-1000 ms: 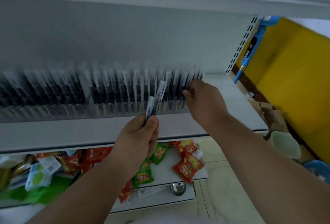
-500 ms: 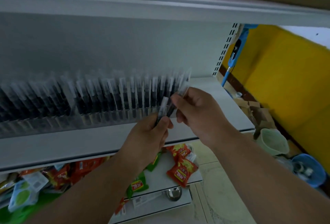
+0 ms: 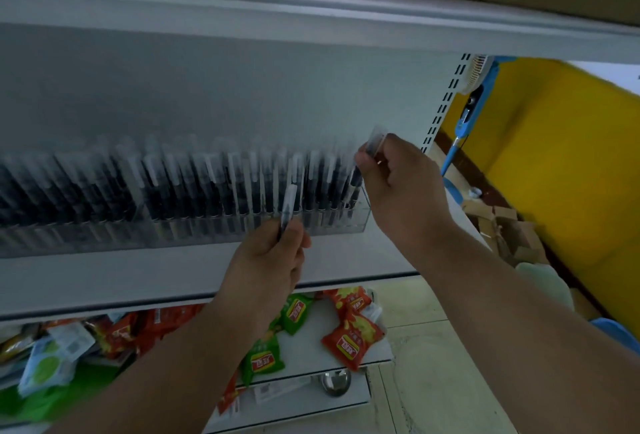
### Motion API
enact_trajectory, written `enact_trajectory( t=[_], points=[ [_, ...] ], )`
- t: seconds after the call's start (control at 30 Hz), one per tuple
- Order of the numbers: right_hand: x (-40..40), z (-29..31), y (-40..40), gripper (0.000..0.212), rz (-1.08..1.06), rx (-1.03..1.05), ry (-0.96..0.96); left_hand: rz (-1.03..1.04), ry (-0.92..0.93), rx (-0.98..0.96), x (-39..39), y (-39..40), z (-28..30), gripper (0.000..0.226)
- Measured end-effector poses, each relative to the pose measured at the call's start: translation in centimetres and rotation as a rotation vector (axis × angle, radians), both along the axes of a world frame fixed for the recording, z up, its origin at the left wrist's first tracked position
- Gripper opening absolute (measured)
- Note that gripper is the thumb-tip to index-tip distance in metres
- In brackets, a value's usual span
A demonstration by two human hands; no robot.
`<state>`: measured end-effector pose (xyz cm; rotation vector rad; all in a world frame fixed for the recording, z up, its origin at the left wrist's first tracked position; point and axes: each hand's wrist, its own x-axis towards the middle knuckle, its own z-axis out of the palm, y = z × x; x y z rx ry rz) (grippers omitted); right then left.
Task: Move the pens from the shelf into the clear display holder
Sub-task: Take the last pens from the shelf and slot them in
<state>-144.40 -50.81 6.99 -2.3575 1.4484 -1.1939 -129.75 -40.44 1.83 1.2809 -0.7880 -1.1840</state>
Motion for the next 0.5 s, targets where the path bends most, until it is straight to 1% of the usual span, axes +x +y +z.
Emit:
enact_trajectory(
  t=[0.07, 0.13, 0.2, 0.3, 0.4, 0.47, 0.5],
  points=[
    [0.1, 0.1, -0.3, 0.028, -0.013, 0.036, 0.043, 0.012, -0.007, 0.001, -0.1, 0.0, 0.0, 0.032],
    [0.3, -0.5, -0.3, 0.037, -0.015, 0.119, 0.152, 0.021, -0.012, 0.006, -0.2, 0.1, 0.1, 0.030],
    [0.3, -1.7, -0.3, 0.038, -0.012, 0.178, 0.220, 0.026, 0.002, 0.002, -0.2, 0.0, 0.0, 0.028],
    [0.3, -2.7, -0.4, 0.035, -0.013, 0.208, 0.195, 0.031, -0.020, -0.007, -0.4, 0.0, 0.0, 0.025],
    [0.0, -2.4, -0.2, 0.028, -0.055, 0.233, 0.188, 0.032, -0.086, -0.018, -0.4, -0.3, -0.4, 0.025],
    [-0.6, -2.3, 0.5, 0.029, -0.073, 0.247, 0.076, 0.028, -0.150, -0.028, -0.3, -0.6, -0.7, 0.026],
    [-0.8, -2.1, 1.1, 0.029, -0.043, 0.253, 0.018, 0.023, -0.202, -0.047, -0.3, -0.9, -0.9, 0.027]
  ],
)
